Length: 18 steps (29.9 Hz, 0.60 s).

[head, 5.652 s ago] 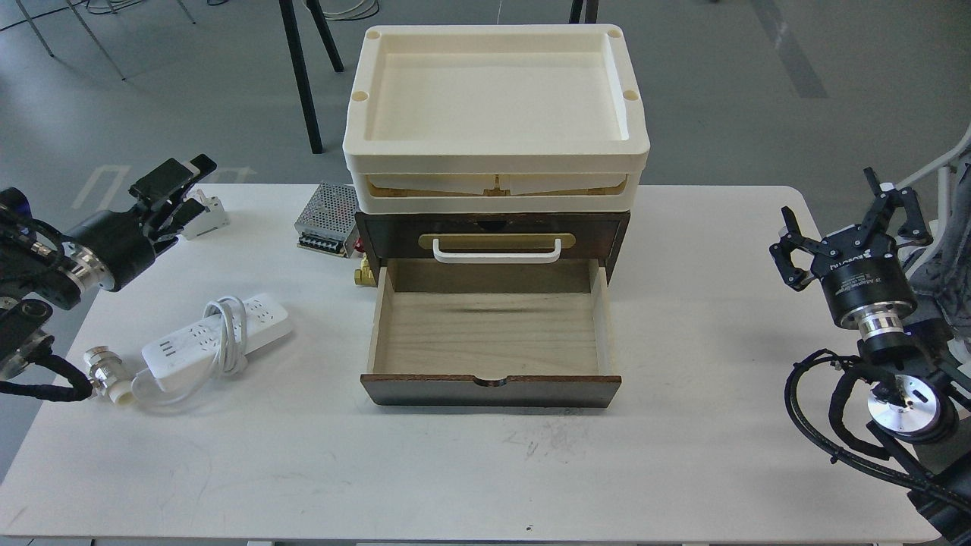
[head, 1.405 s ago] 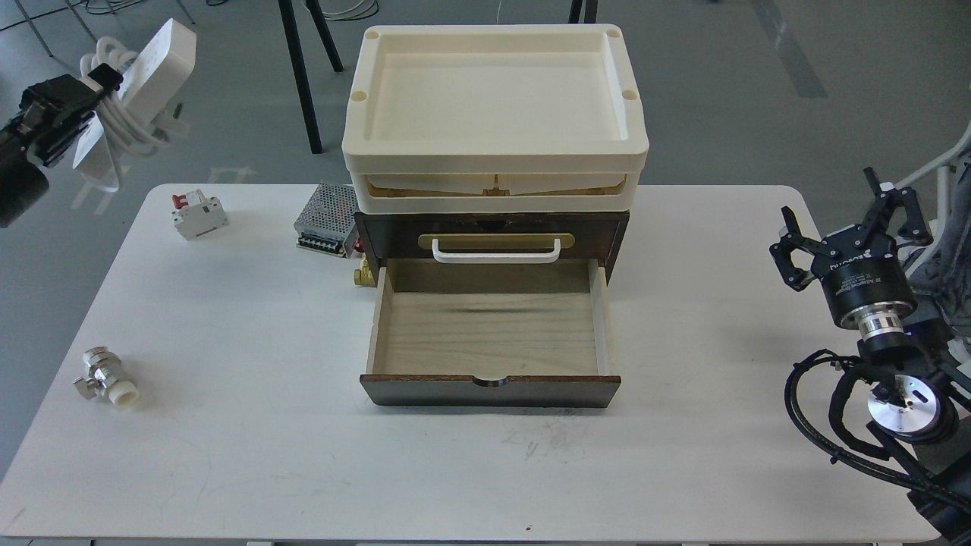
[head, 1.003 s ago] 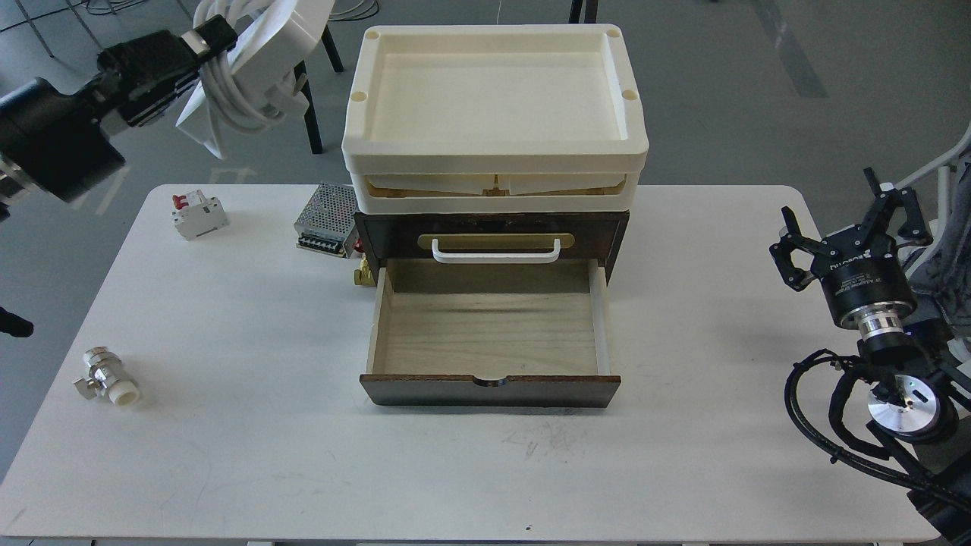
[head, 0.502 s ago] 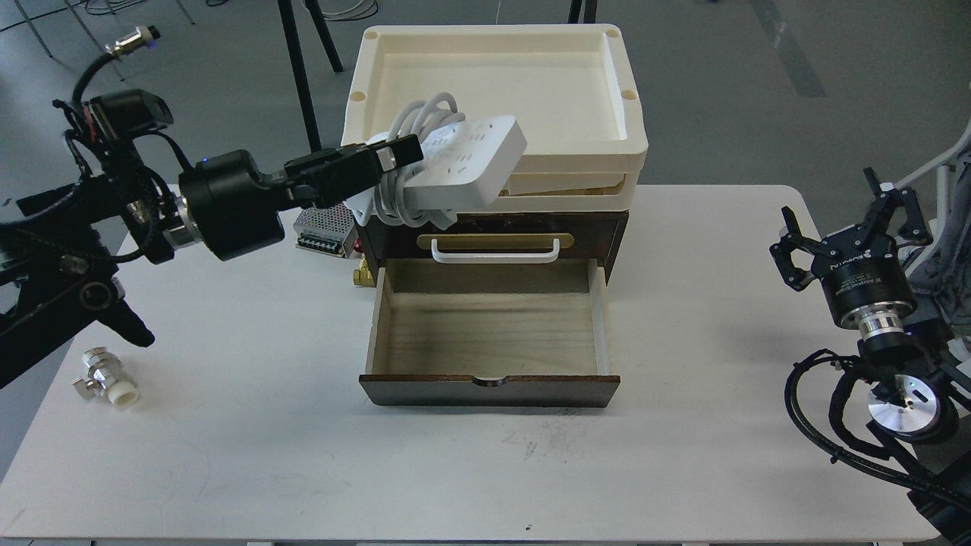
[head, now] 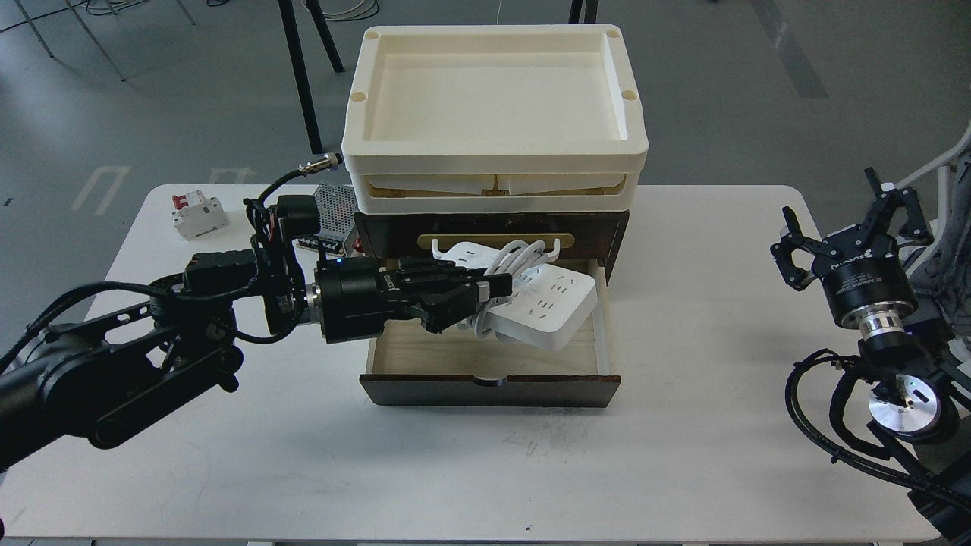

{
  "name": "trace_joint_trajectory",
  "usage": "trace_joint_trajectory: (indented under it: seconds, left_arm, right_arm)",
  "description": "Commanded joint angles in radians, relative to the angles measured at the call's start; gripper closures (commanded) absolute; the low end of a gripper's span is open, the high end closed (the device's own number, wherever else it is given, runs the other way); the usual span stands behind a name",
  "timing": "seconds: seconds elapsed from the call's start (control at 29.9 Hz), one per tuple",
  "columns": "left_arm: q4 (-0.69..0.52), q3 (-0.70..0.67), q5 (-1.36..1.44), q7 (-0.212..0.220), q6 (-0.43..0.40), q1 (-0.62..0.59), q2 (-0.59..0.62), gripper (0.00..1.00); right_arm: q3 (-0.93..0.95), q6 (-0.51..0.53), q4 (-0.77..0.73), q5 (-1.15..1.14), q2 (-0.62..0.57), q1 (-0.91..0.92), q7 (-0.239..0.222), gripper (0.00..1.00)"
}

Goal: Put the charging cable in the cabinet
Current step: 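Carry the charger over the open drawer and lower it inside, then open the left gripper to release the charger in the drawer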

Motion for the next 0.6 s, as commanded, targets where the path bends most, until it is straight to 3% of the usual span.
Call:
trace_joint_trajectory:
  seconds: [0.0,0.3,0.57]
  left_arm:
    - [0.082,0.005,0.02,0.0,0.001,0.0,-0.06,1.0]
    - [0.295,0.032,0.039,0.0,0.005,-0.003,-0.167,1.0]
    - [0.335,0.108,0.046,0.0,0.068,0.002,-0.183,1.0]
  right_arm:
    - [0.0,0.0,0.0,0.0,-0.001,0.0,0.0,0.01]
    - [0.0,0.0,0.0,0.0,0.0,0.0,0.0,0.01]
    - [0.0,0.0,0.0,0.0,0.0,0.0,0.0,0.01]
